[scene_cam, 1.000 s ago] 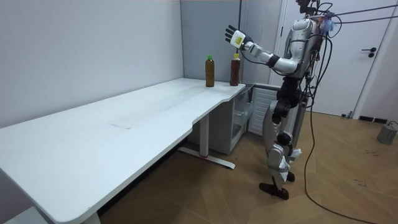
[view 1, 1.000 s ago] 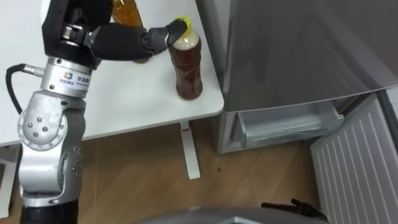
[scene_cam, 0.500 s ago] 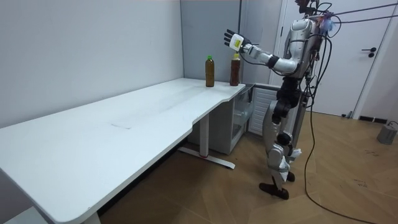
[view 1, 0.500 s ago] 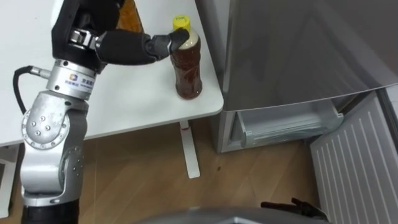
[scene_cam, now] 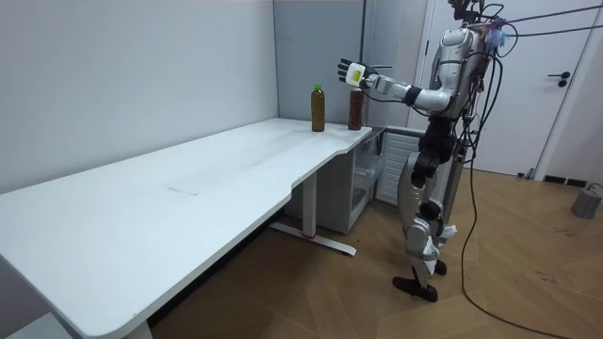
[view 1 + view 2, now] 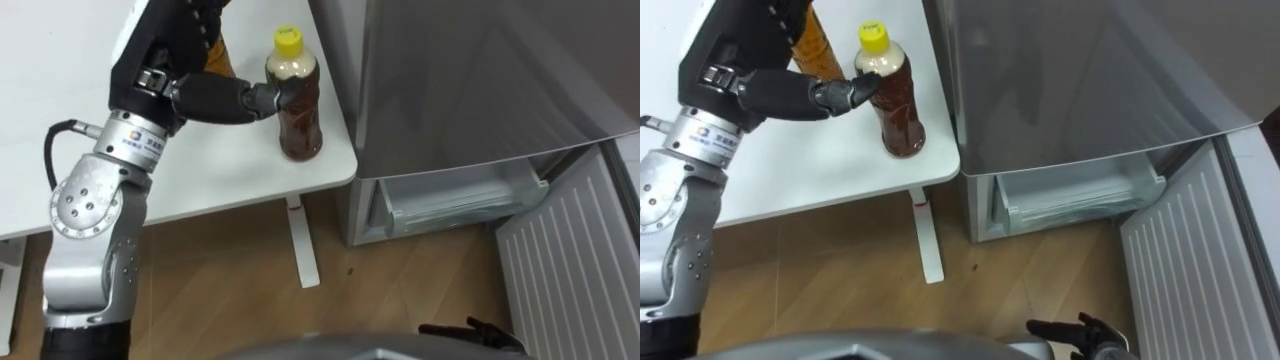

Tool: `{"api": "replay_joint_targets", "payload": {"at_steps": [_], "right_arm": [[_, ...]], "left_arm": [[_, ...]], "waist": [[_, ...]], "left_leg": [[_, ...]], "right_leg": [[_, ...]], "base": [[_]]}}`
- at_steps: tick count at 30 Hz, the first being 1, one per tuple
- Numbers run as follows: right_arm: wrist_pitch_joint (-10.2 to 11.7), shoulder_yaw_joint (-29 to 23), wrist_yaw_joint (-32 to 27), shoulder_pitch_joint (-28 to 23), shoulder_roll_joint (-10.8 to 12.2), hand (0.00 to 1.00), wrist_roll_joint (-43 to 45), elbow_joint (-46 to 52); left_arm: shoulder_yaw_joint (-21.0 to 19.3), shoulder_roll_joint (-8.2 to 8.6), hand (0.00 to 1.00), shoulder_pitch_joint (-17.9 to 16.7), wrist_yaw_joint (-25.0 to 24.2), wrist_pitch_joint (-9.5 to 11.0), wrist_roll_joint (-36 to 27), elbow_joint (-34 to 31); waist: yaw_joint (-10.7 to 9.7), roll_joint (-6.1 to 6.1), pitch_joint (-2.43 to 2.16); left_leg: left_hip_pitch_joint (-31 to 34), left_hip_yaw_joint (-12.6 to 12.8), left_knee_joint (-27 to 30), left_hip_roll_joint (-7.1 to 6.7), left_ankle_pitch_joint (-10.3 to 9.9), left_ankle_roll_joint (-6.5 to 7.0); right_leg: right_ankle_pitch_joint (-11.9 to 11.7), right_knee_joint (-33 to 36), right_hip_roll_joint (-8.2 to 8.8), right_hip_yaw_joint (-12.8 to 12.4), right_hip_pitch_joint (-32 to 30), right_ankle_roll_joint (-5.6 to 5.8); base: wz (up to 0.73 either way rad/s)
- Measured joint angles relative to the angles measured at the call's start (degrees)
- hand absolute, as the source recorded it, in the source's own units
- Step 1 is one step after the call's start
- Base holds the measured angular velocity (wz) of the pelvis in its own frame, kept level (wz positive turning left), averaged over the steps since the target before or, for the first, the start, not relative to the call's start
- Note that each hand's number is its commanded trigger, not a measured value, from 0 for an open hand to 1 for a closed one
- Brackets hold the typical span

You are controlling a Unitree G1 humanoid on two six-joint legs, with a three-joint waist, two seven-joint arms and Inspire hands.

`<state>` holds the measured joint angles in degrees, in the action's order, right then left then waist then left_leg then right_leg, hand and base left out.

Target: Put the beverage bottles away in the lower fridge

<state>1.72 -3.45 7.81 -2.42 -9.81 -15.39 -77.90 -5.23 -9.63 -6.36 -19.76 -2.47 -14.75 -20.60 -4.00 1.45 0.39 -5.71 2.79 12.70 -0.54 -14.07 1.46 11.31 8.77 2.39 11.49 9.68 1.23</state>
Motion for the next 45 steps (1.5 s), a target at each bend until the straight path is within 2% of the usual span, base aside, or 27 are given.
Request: {"api": "replay_joint_targets", "payload": {"at_steps": [1,9,11,18,24,30,32,36,37,42,44,45], "right_arm": [[0.0,0.0,0.1,0.0,-0.1,0.0,0.0,0.0],[-0.6,-0.2,0.9,-0.1,-0.3,0.0,0.4,0.3],[-0.6,-0.2,1.1,-0.1,-0.3,0.0,0.4,0.5],[-0.6,-0.2,1.1,-0.1,-0.3,0.0,0.5,0.5],[-0.9,-0.2,1.1,-1.2,-0.2,0.0,0.6,2.5],[-2.1,-0.2,1.1,-1.8,-0.1,0.0,1.0,4.4],[-2.6,-0.2,1.0,-2.0,-0.2,0.0,1.3,4.9],[-3.1,-0.2,1.0,-2.2,-0.1,0.0,1.6,5.6],[-3.1,-0.2,1.0,-2.2,-0.1,0.0,2.2,6.1],[-3.1,-0.3,0.9,-2.8,0.0,0.0,2.7,6.4],[-3.1,-0.5,0.7,-2.6,-0.1,0.0,2.7,6.7],[-3.1,-0.7,0.6,-2.6,-0.1,0.0,2.7,6.7]], "left_arm": [[0.1,0.0,0.0,-0.1,-0.1,0.0,0.0,0.1],[1.2,-0.13,0.0,-2.6,-1.3,-0.5,-0.1,3.1],[1.2,-0.13,0.0,-2.8,-1.3,-1.3,-0.1,3.8],[1.3,-0.17,0.0,-2.9,-1.2,-1.3,-0.2,4.1],[2.2,-0.22,0.0,-2.9,-0.7,-1.6,-1.5,6.9],[3.2,0.05,0.0,-2.9,0.6,-2.6,-2.2,12.2],[3.2,0.05,0.0,-2.9,1.1,-3.9,-2.2,13.9],[3.1,0.06,0.0,-2.9,1.5,-4.3,-2.4,14.0],[3.1,0.06,0.0,-2.8,1.6,-4.3,-2.5,14.0],[3.0,0.04,0.0,-2.5,2.9,-4.6,-2.4,14.0],[3.0,-0.01,0.0,-2.4,3.5,-4.6,-2.4,14.0],[3.1,-0.01,0.0,-2.4,3.6,-4.6,-2.4,14.0]], "waist": [[0.0,0.2,-0.14],[-0.6,0.04,-0.08],[-0.6,-0.06,-0.09],[-0.5,-0.36,-0.17],[-0.6,-0.75,-0.09],[-0.6,-0.83,-0.25],[-0.5,-0.78,-0.33],[-0.4,-0.92,-0.43],[-0.5,-0.53,-0.68],[-0.5,-0.45,-0.58],[-0.6,-0.33,0.13],[-0.7,-0.23,0.16]], "left_leg": [[0.0,0.0,0.0,-0.01,0.0,0.0],[-0.2,0.1,-0.4,0.05,0.0,0.0],[0.0,0.1,-0.4,0.05,0.0,0.0],[0.1,0.1,-0.4,0.04,0.0,0.0],[0.1,0.1,0.0,0.04,0.0,0.0],[0.1,0.4,-0.5,0.11,0.0,-0.01],[0.1,0.6,-0.5,0.16,0.0,-0.02],[0.1,1.1,-0.4,0.18,0.0,-0.04],[0.1,1.2,-0.2,0.17,0.0,-0.03],[-0.4,1.4,-0.1,0.13,0.0,-0.03],[-0.7,1.4,-0.1,0.14,0.0,-0.03],[-0.7,1.4,-0.2,0.16,0.0,-0.03]], "right_leg": [[0.0,0.0,0.01,0.2,0.0,0.0],[0.0,0.0,0.0,0.3,0.2,0.0],[0.0,0.0,0.03,0.6,0.1,0.0],[0.0,0.0,0.07,0.8,0.1,0.0],[0.0,-0.1,0.06,0.9,0.2,0.02],[0.0,0.0,0.02,0.6,0.0,0.01],[0.0,0.0,-0.03,0.3,-0.3,0.0],[0.0,0.1,-0.05,-0.2,-0.5,0.0],[0.0,0.1,-0.03,-0.3,-0.5,0.0],[0.0,0.0,0.05,-0.4,-0.3,0.0],[0.0,-0.1,0.04,-0.4,0.3,0.01],[0.0,-0.1,0.03,-0.4,0.3,0.01]], "base": [[0.0],[0.0],[0.05],[0.01],[0.0],[-0.02],[-0.06],[-0.07],[-0.04],[0.0],[0.0],[0.03]]}}
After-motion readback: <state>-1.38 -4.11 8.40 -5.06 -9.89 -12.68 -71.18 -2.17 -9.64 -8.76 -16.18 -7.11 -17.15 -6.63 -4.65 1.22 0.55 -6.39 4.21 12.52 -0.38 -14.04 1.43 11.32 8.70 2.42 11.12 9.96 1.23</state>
